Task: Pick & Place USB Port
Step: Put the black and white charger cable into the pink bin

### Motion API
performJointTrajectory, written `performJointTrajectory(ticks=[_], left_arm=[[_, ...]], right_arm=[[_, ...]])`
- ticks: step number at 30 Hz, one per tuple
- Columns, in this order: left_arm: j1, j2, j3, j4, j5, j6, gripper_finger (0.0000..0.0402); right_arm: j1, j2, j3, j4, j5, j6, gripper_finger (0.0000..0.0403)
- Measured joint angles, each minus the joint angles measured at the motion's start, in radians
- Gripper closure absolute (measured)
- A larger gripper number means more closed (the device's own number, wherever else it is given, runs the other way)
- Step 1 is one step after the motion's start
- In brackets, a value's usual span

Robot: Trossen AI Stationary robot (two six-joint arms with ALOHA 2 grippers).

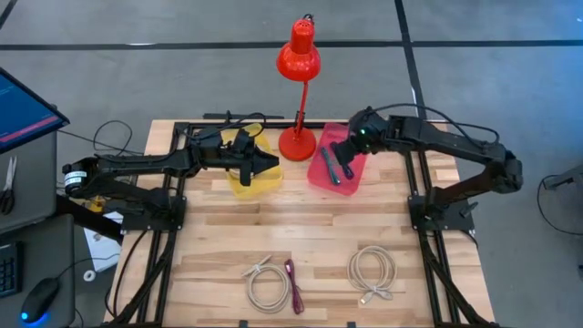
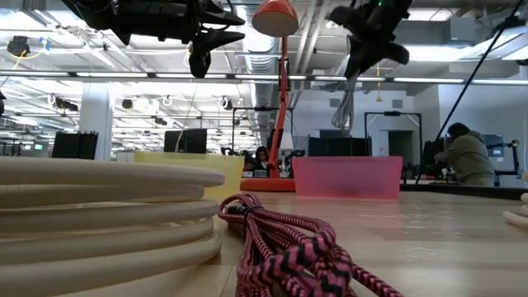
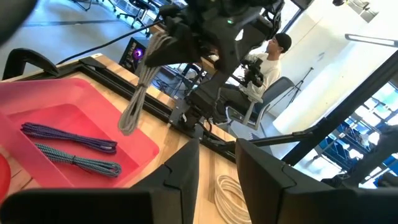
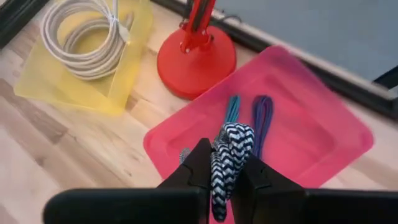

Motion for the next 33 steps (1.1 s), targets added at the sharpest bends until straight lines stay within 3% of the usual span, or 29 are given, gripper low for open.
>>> performJointTrajectory(ticks=[10, 28, 33], left_arm=[[0.000, 0.000, 0.000, 0.000, 0.000, 0.000, 0.0297], [0.000, 0.000, 0.000, -0.001, 0.000, 0.000, 0.0297], [0.000, 0.000, 0.000, -0.003, 0.000, 0.000, 0.0297]], right_arm=[[-0.156, 0.160, 0.000, -0.007, -0.178, -0.081, 0.0386], [-0.185, 0.455, 0.000, 0.030, -0.182, -0.120, 0.0385], [-0.185, 0.465, 0.000, 0.029, -0.181, -0.119, 0.0342]])
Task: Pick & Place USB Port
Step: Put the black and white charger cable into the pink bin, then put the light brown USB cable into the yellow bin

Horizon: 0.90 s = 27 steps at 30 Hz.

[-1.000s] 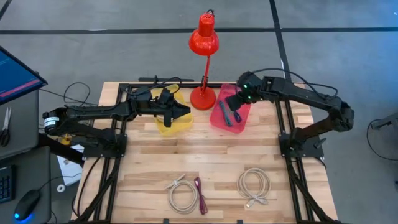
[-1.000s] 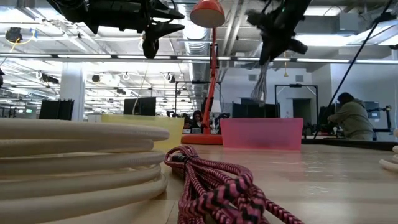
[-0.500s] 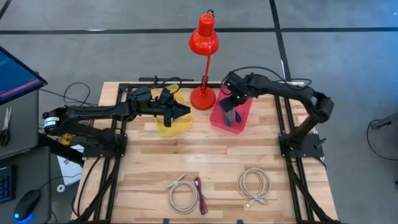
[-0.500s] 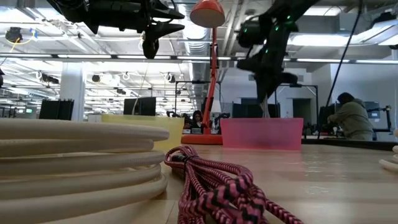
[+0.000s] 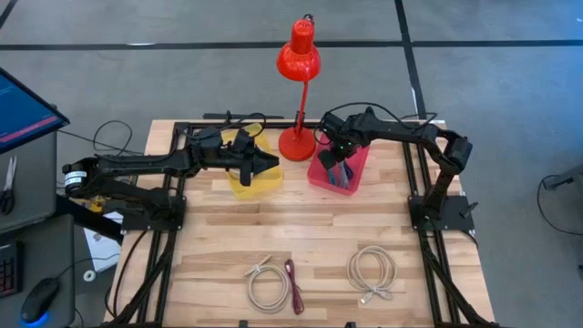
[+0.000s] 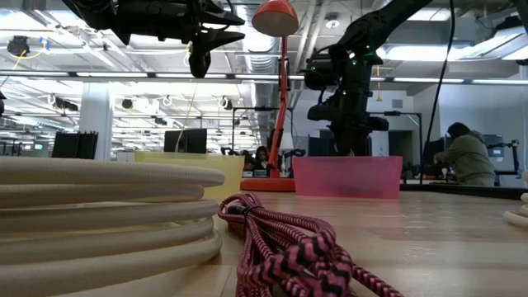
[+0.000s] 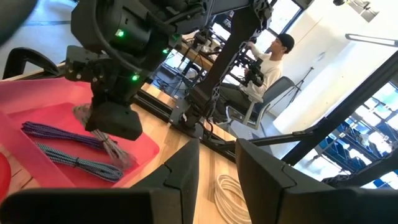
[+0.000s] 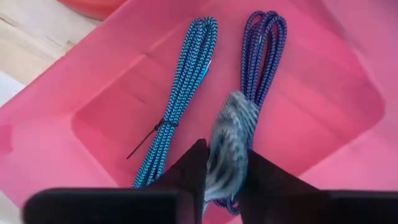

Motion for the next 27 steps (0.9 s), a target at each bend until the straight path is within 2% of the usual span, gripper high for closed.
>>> performJointTrajectory(ticks=[4, 8, 16, 20, 27], left_arm=[[0.000, 0.000, 0.000, -0.003, 0.000, 0.000, 0.0297], [0.000, 0.000, 0.000, -0.003, 0.000, 0.000, 0.0297], [0.000, 0.000, 0.000, -0.005, 0.000, 0.000, 0.0297], [0.000, 0.000, 0.000, -0.010, 0.025, 0.000, 0.0297], [0.000, 0.000, 0.000, -0.011, 0.048, 0.000, 0.0297]], right_arm=[[0.006, -0.007, 0.000, -0.002, 0.000, 0.000, 0.0311], [0.005, -0.026, 0.004, -0.008, 0.000, 0.000, 0.0298], [0.020, -0.079, 0.062, -0.047, 0.001, 0.012, 0.0306], [0.052, -0.148, 0.068, -0.055, 0.010, 0.059, 0.0316], [0.179, -0.314, 0.068, -0.058, 0.232, 0.117, 0.0332]])
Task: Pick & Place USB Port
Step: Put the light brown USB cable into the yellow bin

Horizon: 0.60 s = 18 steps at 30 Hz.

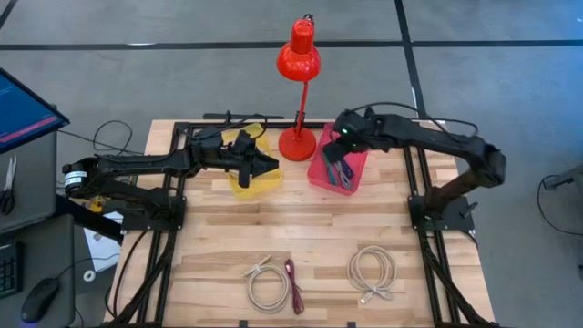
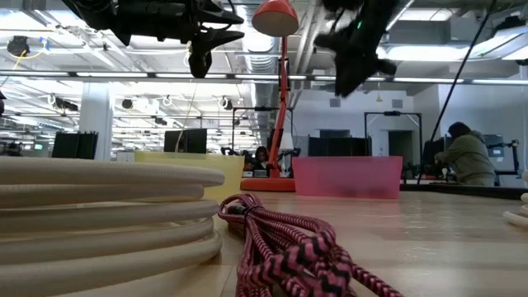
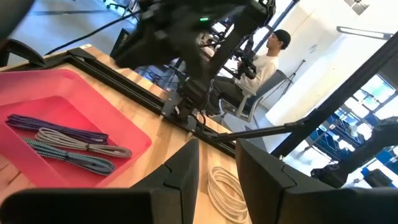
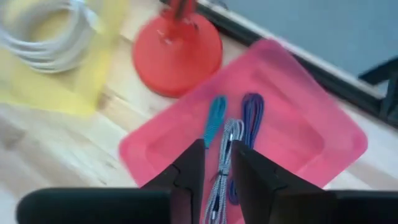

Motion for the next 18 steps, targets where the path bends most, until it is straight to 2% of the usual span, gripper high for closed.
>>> performJointTrajectory(ticks=[7, 14, 18], left_arm=[[0.000, 0.000, 0.000, -0.001, 0.000, 0.003, 0.0297], [0.000, 0.000, 0.000, -0.001, 0.000, 0.000, 0.0297], [0.000, 0.000, 0.000, -0.001, 0.000, 0.000, 0.0297]], right_arm=[[0.132, -0.124, 0.000, -0.005, -0.026, 0.000, 0.0332], [0.270, -0.200, 0.000, -0.003, -0.226, 0.020, 0.0332], [0.352, -0.226, 0.000, 0.003, -0.246, 0.090, 0.0332]])
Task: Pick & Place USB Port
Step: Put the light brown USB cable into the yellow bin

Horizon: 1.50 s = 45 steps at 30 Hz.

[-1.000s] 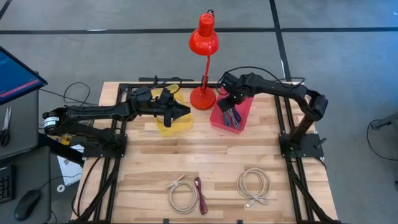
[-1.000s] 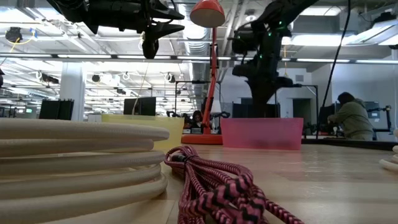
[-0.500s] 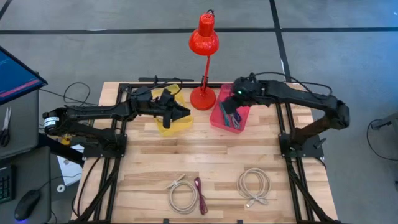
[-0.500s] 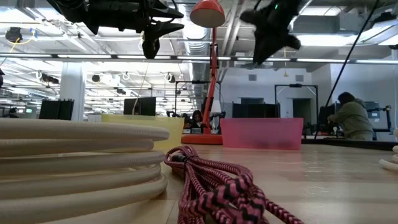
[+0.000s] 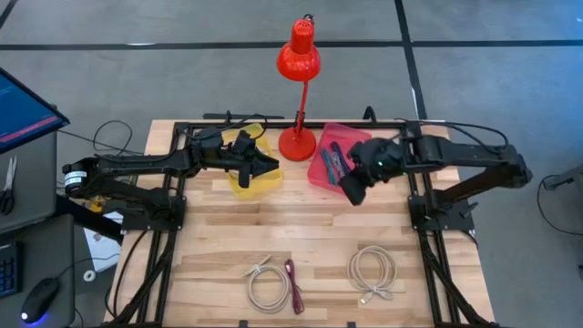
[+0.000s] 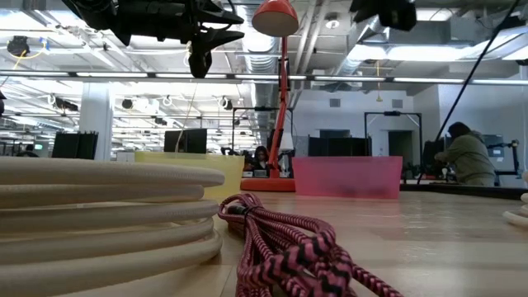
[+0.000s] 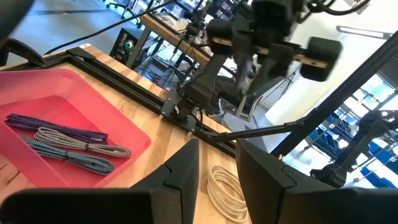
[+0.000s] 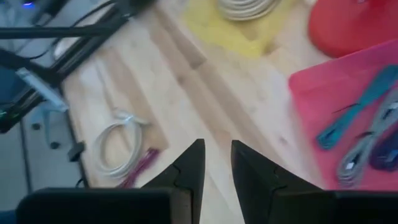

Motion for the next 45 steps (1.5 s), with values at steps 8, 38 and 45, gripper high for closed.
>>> performJointTrajectory(ticks=[8, 38, 45], left_arm=[[0.000, 0.000, 0.000, 0.000, 0.001, 0.000, 0.0297], [0.000, 0.000, 0.000, 0.000, 0.012, 0.000, 0.0297], [0.000, 0.000, 0.000, 0.000, 0.011, 0.000, 0.0297]], right_arm=[[0.161, -0.059, 0.000, 0.066, 0.380, 0.007, 0.0347], [0.406, -0.351, 0.000, -0.320, 0.472, 0.339, 0.0397], [0.477, -0.281, 0.000, -0.401, 0.164, 0.663, 0.0397]])
